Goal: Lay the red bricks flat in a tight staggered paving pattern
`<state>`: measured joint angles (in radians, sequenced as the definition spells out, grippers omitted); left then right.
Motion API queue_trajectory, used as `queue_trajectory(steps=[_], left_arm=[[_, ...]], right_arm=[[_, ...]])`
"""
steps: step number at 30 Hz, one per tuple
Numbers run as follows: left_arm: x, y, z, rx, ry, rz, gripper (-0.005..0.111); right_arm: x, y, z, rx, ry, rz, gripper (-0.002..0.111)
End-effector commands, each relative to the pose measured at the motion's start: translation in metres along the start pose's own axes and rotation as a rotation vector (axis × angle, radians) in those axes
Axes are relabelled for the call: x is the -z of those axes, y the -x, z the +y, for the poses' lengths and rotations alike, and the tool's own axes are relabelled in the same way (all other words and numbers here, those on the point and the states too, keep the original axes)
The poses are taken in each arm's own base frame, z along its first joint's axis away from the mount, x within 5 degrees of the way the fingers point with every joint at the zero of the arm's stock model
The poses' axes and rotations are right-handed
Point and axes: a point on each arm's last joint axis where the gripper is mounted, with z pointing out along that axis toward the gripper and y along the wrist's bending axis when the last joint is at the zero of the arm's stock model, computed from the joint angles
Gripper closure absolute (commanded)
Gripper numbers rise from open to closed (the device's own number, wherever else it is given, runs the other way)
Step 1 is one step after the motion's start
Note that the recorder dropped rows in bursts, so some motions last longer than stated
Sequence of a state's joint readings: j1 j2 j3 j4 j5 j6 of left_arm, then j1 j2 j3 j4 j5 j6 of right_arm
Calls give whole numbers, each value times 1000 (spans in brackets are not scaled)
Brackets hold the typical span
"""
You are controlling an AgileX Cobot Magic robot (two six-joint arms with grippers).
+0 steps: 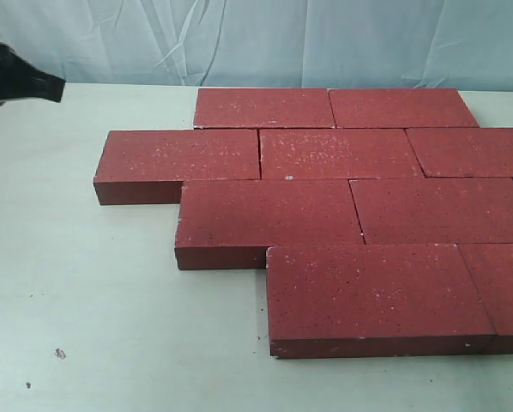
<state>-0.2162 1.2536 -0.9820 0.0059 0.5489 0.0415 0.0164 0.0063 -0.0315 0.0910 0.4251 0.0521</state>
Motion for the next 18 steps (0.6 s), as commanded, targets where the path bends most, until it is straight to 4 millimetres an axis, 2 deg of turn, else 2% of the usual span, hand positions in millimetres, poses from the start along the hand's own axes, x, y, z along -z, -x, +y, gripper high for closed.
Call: queue_trajectory(steps=[1,5,9,18], left_arm=[[22,3,16,99,27,-76,107],[39,4,28,137,68,-124,107],[46,4,32,153,83,-145,107],[47,4,32,144,89,-145,107]], right_arm=[[0,-1,0,-5,-3,-13,109],[0,-1,0,-5,-3,-13,109],[0,0,0,-18,3,-15,109],[0,0,0,-18,3,-15,109]])
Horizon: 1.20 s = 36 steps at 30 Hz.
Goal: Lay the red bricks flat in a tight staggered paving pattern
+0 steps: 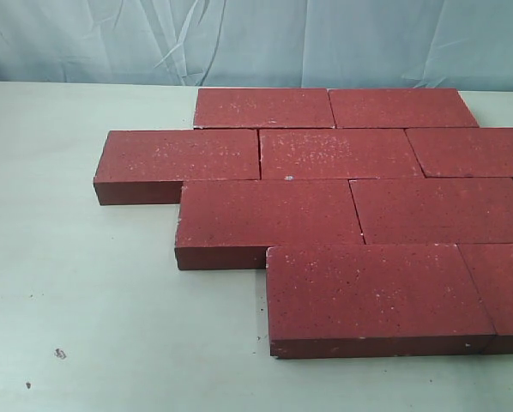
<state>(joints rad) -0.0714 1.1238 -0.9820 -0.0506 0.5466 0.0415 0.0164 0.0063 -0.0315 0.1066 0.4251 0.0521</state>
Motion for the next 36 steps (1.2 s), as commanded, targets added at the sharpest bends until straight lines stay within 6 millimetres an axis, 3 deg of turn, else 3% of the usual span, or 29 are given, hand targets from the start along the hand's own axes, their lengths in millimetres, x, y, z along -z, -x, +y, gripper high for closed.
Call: queue_trajectory(steps=[1,8,15,23,36], left_arm=[[3,1,0,9,1,-13,107],[3,1,0,5,3,-17,107],[16,-7,10,34,38,-71,107],[29,-56,20,73,98,-120,107],[47,-131,15,71,109,-204,107]], right_arm=[[0,0,0,-4,-3,-15,109],[0,0,0,-4,-3,-15,109],[0,0,0,-4,-3,-15,109],[0,-1,0,-3,-4,-11,109],[0,-1,0,-3,-4,-11,109]])
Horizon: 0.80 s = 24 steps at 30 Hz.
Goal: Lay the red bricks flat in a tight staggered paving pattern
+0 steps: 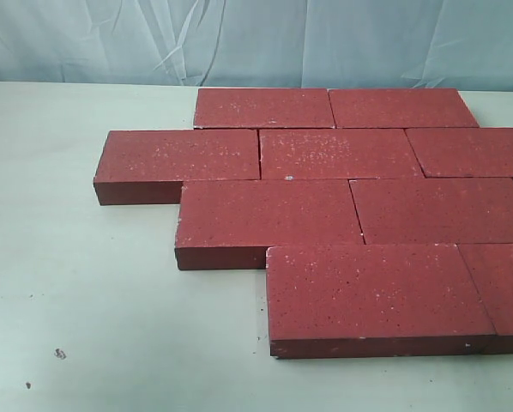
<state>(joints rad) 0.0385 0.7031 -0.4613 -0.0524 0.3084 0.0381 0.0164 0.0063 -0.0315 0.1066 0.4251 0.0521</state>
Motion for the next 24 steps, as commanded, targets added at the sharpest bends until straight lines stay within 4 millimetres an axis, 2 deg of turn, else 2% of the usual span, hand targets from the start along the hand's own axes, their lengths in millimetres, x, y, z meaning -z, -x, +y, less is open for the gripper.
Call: queue_trajectory(steps=[1,13,24], left_arm=[[12,-17,1,13,3,-79,107],[32,-46,1,12,5,-241,107],[35,-97,2,12,6,-313,107]], right_arm=[[0,-1,0,-3,-4,-11,109],[0,0,0,-8,-2,-14,109],[0,0,0,-8,-2,-14,109]])
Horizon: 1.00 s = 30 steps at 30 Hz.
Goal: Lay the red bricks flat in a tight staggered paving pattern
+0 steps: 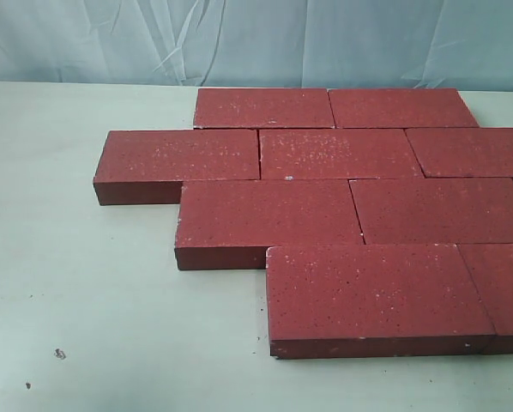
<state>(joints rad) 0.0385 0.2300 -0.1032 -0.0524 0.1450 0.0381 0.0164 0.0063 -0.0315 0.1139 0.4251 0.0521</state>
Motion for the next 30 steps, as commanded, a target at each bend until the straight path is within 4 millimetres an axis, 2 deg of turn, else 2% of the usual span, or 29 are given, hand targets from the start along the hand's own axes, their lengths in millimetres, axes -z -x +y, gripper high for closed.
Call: queue_trajectory(steps=[1,6,13,30], left_arm=[[6,-20,0,13,3,-42,107],[14,-26,0,7,0,-95,107],[14,-32,0,-2,0,-33,107],[14,-32,0,-2,0,-33,107]], right_arm=[[0,0,-1,-1,-5,-14,109],[0,0,-1,-1,-5,-14,109],[0,0,-1,-1,-5,-14,109],[0,-1,0,-6,-2,-12,109]])
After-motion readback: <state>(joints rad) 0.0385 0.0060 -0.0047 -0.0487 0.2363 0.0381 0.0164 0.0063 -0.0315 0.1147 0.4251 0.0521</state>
